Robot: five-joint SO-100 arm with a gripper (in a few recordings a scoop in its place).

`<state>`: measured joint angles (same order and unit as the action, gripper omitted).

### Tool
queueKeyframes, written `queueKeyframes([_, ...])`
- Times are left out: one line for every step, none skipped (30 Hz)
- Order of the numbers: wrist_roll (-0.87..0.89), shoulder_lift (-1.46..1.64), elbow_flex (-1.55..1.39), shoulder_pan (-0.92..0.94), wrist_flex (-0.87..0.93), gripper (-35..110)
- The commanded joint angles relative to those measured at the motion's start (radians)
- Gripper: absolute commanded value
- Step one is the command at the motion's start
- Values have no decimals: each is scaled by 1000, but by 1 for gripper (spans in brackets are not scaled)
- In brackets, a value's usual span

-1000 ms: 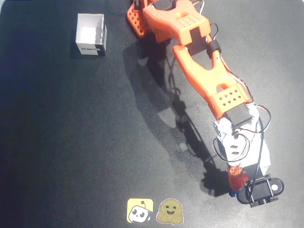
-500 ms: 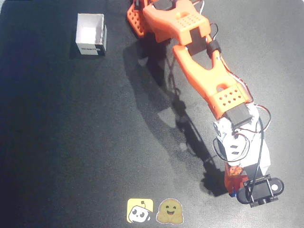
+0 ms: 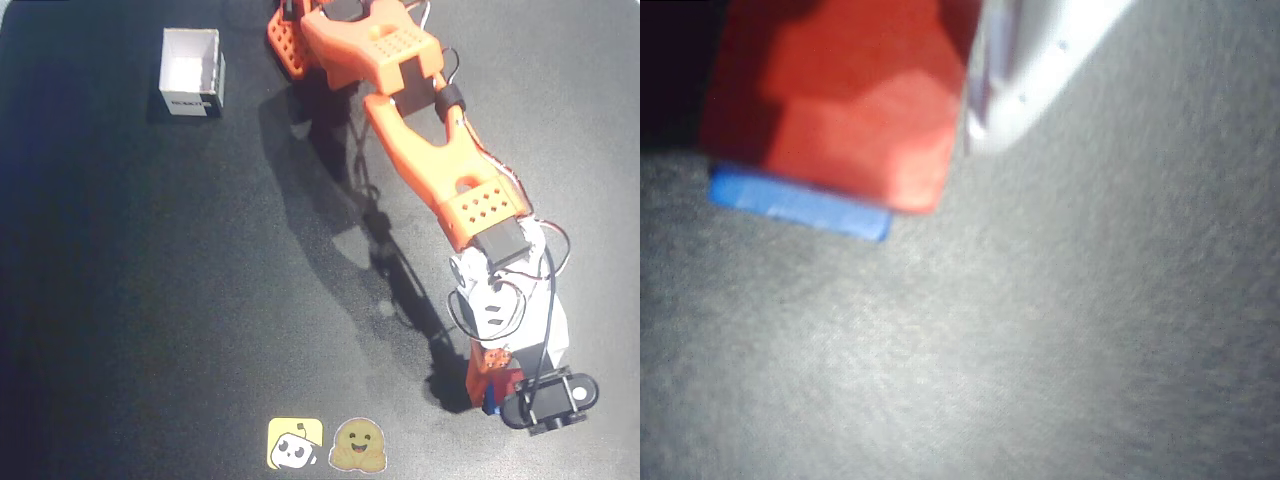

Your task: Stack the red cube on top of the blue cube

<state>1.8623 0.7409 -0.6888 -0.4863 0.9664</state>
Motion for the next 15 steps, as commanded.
queueKeyframes([-40, 176, -26, 2, -15, 27])
queueKeyframes([-38, 210, -48, 2, -15, 27])
queueKeyframes([-44, 245, -63, 2, -15, 27])
queueKeyframes([-40, 284, -89, -2, -15, 27])
queueKeyframes([-32, 334, -135, -6, -20, 27])
queueKeyframes([-34, 393, -195, -8, -37, 27])
queueKeyframes([-32, 460, -282, -8, -74, 27])
queueKeyframes([-35, 537, -390, 2, -126, 24])
queueKeyframes([-48, 617, -505, 15, -176, 17])
queueKeyframes([-48, 695, -623, 34, -225, 9])
queueKeyframes([-49, 775, -746, 52, -276, 2])
queueKeyframes([-66, 850, -865, 72, -336, 0])
queueKeyframes([-74, 916, -973, 92, -374, 0])
queueKeyframes([-74, 979, -1063, 112, -388, 0])
queueKeyframes([-87, 1040, -1154, 135, -407, 0])
